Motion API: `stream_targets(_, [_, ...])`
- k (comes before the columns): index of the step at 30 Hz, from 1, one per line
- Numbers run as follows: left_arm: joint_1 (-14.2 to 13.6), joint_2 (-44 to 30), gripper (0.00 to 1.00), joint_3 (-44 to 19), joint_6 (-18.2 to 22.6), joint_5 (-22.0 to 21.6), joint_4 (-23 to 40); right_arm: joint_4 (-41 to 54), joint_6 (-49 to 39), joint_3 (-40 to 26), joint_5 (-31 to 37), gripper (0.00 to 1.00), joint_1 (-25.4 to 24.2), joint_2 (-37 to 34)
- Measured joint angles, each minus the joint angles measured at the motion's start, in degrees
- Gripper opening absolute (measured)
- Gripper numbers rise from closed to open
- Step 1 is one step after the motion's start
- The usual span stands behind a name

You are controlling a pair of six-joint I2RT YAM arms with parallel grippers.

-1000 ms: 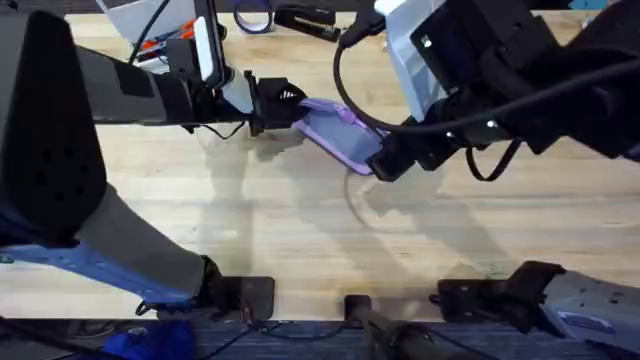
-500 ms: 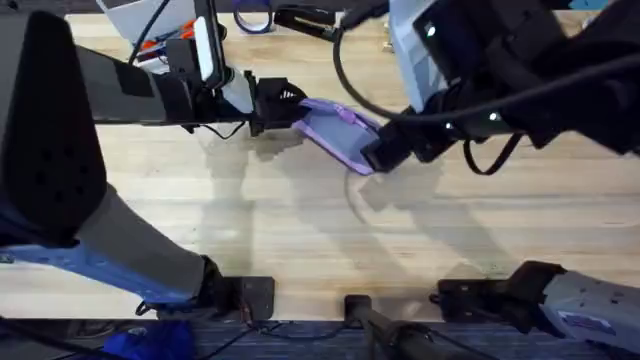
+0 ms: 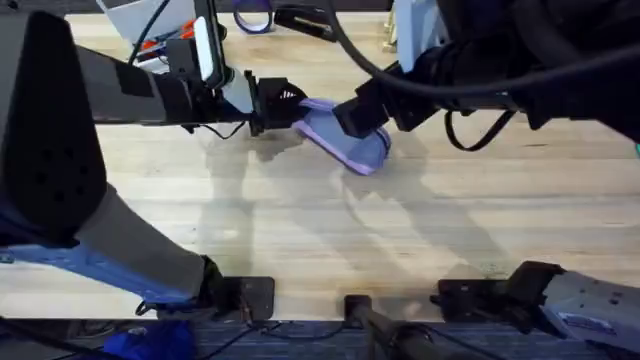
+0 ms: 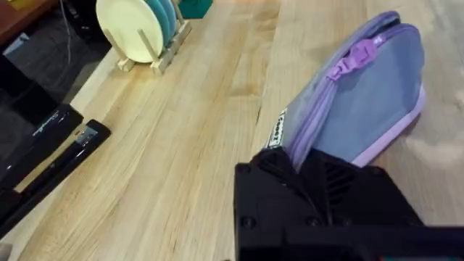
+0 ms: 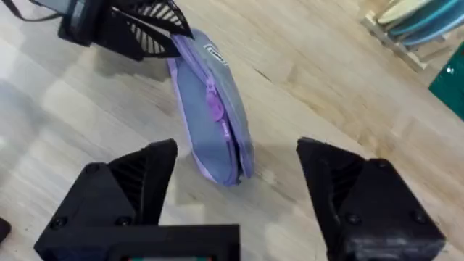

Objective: Unzip the bag, pick up the pens from the table one at a time and place them inside, then zip the bag closed.

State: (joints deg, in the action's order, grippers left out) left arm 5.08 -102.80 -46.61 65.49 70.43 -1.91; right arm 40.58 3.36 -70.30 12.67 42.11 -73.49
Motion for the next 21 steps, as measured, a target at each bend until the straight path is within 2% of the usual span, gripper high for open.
stream_targets(21, [0.0,0.0,0.043,0.0,0.0,0.0,0.0,-2.2,1.4,0.0,0.0,0.996,0.0,0.0])
